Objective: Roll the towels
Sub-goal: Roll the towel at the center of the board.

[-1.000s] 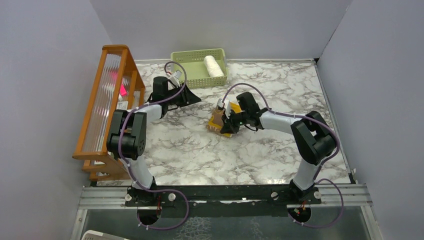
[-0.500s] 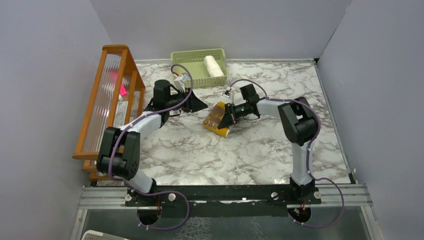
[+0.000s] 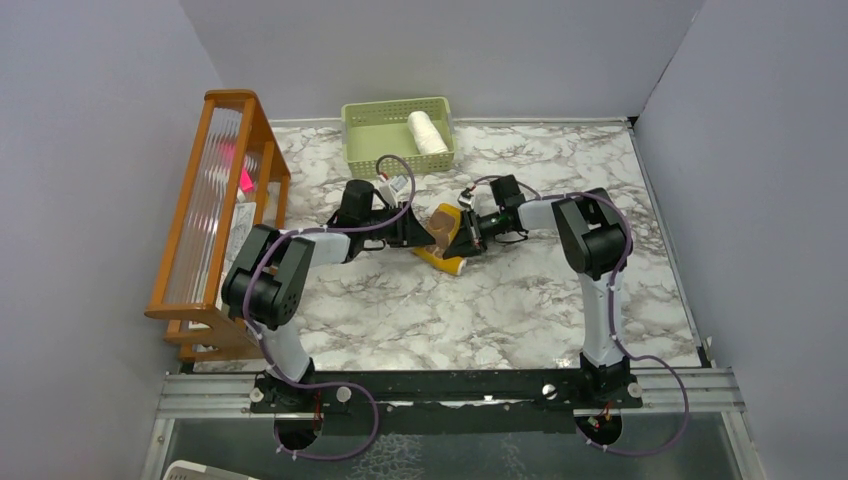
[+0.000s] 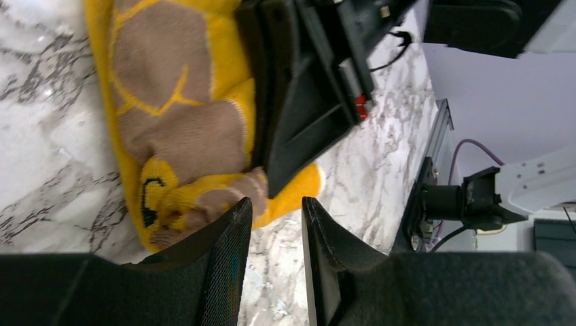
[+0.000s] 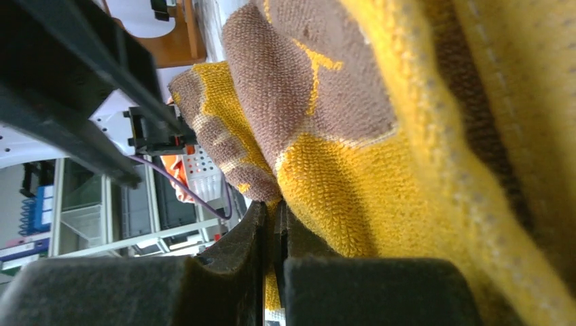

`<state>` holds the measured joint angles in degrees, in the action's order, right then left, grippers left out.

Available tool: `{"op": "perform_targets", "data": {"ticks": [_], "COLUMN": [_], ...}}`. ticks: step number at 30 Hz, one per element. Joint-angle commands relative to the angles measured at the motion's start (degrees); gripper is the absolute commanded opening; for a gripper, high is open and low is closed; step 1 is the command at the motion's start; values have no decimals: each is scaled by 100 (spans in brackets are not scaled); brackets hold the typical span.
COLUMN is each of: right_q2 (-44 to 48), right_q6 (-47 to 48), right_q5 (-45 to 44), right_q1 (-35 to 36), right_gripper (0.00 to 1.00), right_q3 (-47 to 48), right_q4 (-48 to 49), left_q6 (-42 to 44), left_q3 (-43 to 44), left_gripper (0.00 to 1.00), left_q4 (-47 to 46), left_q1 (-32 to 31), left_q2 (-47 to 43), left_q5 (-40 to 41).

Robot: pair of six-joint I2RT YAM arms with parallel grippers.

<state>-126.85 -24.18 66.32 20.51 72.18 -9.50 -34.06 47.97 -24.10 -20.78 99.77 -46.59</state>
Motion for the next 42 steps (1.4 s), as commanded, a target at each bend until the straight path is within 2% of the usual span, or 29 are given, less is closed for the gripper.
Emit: {"op": "perform_targets", "data": {"ticks": [1, 10, 11, 13, 14, 17, 21, 25, 31, 38, 42], "right_q2": [-367, -358, -323, -135, 24, 744, 1810, 2867, 3863, 3140, 2841], "right_q6": [-320, -124, 10, 414, 595, 1061, 1452, 2067, 4267, 6011, 6341], "right_q5": [-226, -346, -390, -683, -869, -1570, -2429, -3145, -3780, -4784, -5101], "right_q1": [-13, -19, -15, -5, 1, 18, 34, 252, 1392, 2046, 2173], "right_gripper": [1, 1, 4, 25, 32, 43, 48, 50, 55, 52, 48], "right_q3": [-102, -49, -11, 79, 84, -49, -496, -1278, -2771, -2399, -2237], "right_q4": [44, -181, -263, -541, -615, -563, -16, 1065, 2796, 1818, 1642], "left_q6": [-296, -473, -484, -487, -488, -455, -435, -429, -436, -418, -397], "left_q3": [-24, 102, 88, 39, 6, -115, -160, -131, -103, -89, -52], "left_gripper": [36, 33, 32, 32, 32, 32, 32, 32, 32, 32, 32], "left_q4": [-683, -1062, -1062, -1061, -1057, -1062, -1049, -1028, -976, -921, -872], "left_q1": [-65, -75, -71, -75, -67, -66, -67, -66, -67, -67, -62], "left_q2": [504, 1314, 1377, 1480, 1520, 1578, 1605, 1665, 1754, 1781, 1799], "left_q5": [126, 561, 635, 762, 822, 978, 1013, 987, 943, 915, 896]}}
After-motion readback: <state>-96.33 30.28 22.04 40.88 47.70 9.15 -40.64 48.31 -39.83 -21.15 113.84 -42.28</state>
